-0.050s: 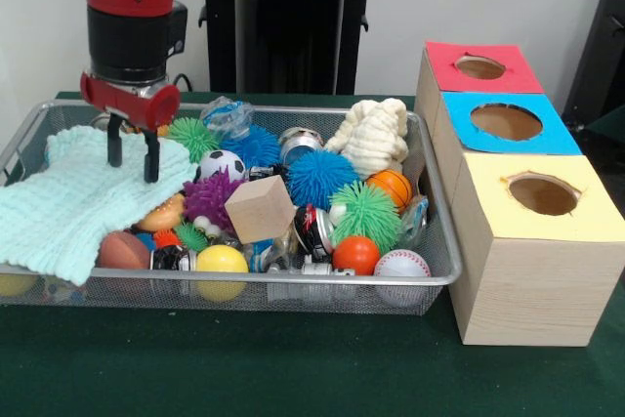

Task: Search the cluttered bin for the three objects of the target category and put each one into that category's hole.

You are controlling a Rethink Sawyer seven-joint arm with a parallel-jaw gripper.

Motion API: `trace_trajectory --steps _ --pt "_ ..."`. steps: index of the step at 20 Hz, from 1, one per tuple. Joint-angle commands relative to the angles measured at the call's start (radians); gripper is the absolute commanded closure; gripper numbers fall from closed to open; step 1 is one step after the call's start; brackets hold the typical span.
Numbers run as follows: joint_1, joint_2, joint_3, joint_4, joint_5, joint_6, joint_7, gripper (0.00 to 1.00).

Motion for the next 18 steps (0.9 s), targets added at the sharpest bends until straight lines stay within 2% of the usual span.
trace_trajectory --steps 1,8,12,13,18 --pt "-0.028 0.125 0.109 -0.127 -0.074 0.043 -0.079 0.00" --pt "0.002 0.201 0.065 -0.179 -0.103 0.055 -0.058 0.00" --pt "0.010 0.208 0.064 -0.188 -0.122 0.038 -0.069 0.00" --pt "0.016 0.206 0.061 -0.193 -0.133 0.040 -0.071 1.00" --pt "0.066 0.199 0.008 -0.200 -0.139 0.088 -0.044 1.00"
